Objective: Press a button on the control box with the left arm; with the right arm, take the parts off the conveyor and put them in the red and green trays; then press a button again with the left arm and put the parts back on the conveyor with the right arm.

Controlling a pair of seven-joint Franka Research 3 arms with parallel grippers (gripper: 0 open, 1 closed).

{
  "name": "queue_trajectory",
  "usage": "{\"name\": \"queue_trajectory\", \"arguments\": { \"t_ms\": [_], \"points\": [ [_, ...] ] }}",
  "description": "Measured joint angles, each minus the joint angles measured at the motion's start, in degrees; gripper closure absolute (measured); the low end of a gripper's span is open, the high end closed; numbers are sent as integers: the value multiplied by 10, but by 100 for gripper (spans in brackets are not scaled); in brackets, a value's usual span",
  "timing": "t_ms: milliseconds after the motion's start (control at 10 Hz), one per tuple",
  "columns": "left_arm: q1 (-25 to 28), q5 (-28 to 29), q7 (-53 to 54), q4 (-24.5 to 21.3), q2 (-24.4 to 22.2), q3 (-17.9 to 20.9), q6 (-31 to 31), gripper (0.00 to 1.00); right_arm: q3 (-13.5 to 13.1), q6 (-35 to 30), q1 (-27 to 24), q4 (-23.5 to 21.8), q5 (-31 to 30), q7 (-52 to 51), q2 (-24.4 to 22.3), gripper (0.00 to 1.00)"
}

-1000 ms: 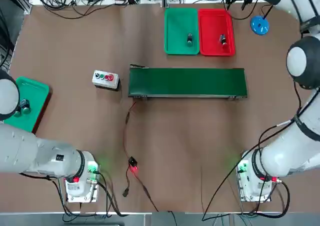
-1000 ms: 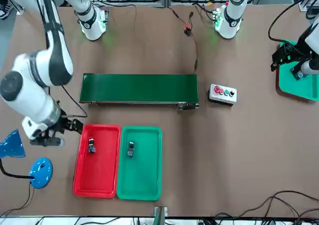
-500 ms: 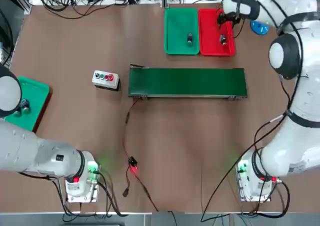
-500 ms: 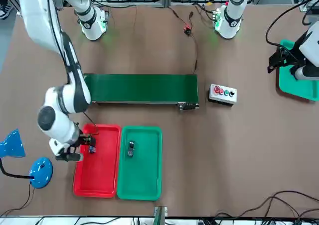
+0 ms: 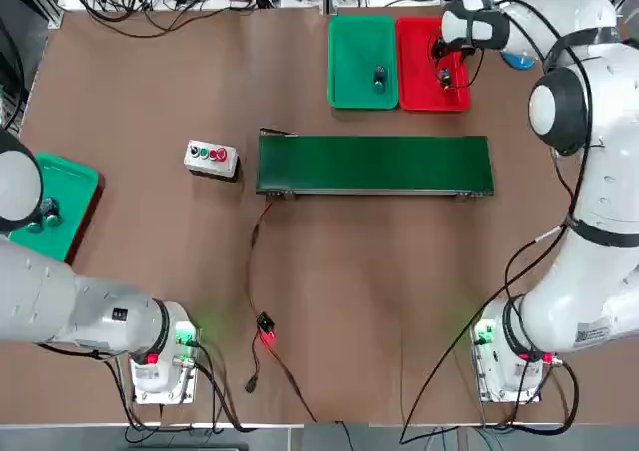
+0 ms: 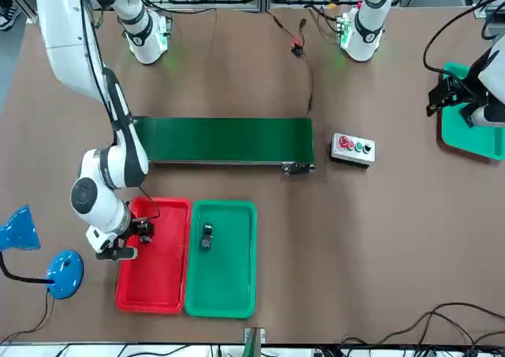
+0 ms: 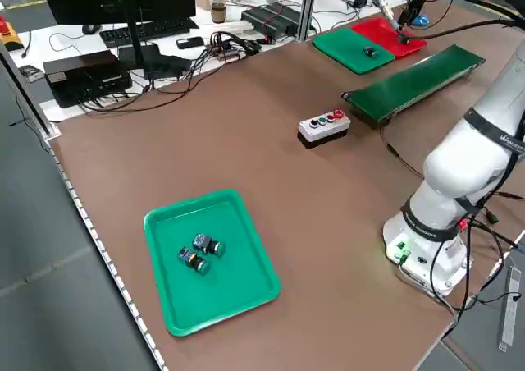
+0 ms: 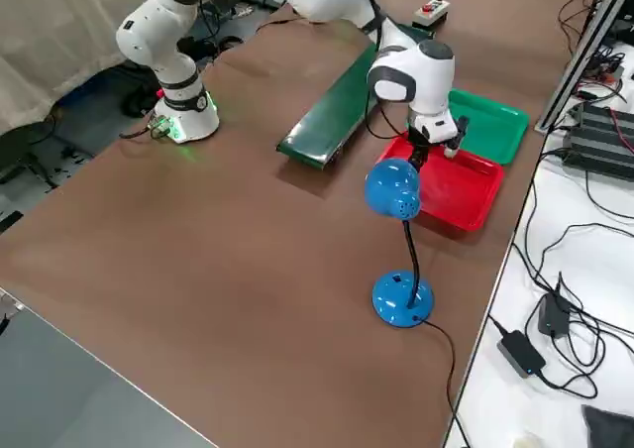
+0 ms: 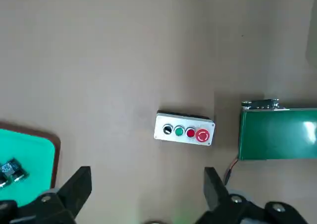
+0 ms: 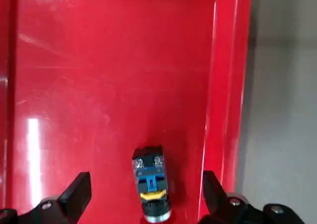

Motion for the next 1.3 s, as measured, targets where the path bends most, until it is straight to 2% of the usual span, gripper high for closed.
{"name": "queue_trajectory", "arguments": {
  "t_ms": [300, 500, 600, 700, 800, 1000, 1100, 1300],
  "points": [
    [0, 0, 0, 0, 0, 0, 0, 0, 0, 21, 0, 0, 0, -4, 28, 0],
    [-1, 0, 0, 0, 0, -1, 0, 0, 0, 22, 1, 1, 0, -8, 29, 5],
    [-1, 0, 0, 0, 0, -2, 0, 0, 0, 22, 2, 1, 0, -9, 29, 18],
    [-2, 0, 0, 0, 0, -3, 0, 0, 0, 22, 2, 1, 0, -9, 29, 25],
    [-2, 0, 0, 0, 0, -2, 0, 0, 0, 22, 2, 1, 0, -10, 29, 37],
    [-1, 0, 1, 0, 0, -2, 0, 0, 0, 21, 2, 1, 0, -10, 29, 47],
    [-2, 0, 1, 0, 0, -2, 0, 0, 0, 20, 2, 1, 0, -10, 29, 63],
    [-4, 0, 1, 1, 0, -3, 0, 0, 0, 6, 2, 3, 0, -10, 29, 66]
  ]
}}
